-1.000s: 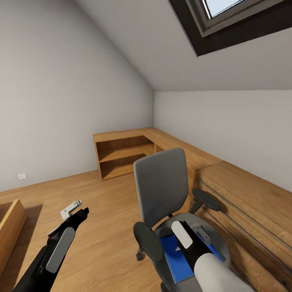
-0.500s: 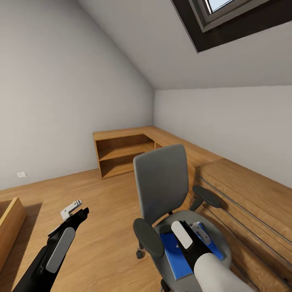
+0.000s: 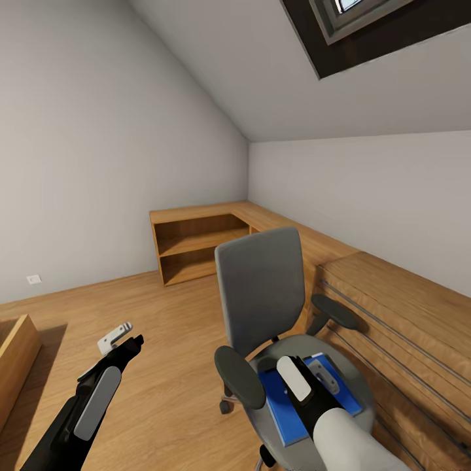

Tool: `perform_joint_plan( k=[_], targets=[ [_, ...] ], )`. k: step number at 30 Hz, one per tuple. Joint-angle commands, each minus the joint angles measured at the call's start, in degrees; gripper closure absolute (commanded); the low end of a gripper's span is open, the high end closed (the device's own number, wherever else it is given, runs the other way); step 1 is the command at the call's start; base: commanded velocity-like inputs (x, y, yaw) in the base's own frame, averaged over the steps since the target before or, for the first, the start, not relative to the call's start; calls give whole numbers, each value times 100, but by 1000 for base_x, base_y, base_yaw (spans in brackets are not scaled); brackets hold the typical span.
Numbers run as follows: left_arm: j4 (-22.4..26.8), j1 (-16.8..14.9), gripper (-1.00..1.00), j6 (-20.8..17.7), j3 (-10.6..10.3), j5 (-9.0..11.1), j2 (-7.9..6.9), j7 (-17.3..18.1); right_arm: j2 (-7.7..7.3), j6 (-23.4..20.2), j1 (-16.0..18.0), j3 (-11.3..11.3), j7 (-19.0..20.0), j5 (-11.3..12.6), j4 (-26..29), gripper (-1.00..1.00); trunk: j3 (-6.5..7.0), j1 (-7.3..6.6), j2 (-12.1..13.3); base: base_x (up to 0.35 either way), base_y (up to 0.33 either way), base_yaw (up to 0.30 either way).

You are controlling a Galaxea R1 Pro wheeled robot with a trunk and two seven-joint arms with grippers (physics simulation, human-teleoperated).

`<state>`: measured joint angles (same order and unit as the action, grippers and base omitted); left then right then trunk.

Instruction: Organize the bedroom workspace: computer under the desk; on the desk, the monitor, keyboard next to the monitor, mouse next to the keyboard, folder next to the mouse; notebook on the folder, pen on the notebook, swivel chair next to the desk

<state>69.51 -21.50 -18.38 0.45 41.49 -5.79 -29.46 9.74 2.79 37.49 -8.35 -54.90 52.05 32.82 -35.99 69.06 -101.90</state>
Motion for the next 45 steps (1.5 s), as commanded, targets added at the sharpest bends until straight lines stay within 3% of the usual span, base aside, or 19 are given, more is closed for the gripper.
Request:
perform_joint_plan(
  k=[1,6,22,43,45],
  targets=[
    [8,-3,-100,-21,-1,39,-1,-33,-6,29,4,-30,-4,51,5,-100,-6,0,-3,0,0,0],
    [-39,-3,-100,-24,-8,27,-1,-32,-14,23,4,-20,282,58,-8,-100,-6,0,-3,0,0,0],
    [-145,-3,-100,-16,-25,-7,-1,-24,-16,13,4,-21,637,68,-58,-100,-6,0,-3,95,0,0],
    [-198,-3,-100,-24,-89,-1,6,-16,-25,-20,4,-10,814,78,-248,-100,-6,0,-3,31,0,0],
    [-225,-3,-100,-20,-89,-1,6,-16,-29,-26,4,0,808,248,-308,-100,-6,0,-3,0,0,0]
  ],
)
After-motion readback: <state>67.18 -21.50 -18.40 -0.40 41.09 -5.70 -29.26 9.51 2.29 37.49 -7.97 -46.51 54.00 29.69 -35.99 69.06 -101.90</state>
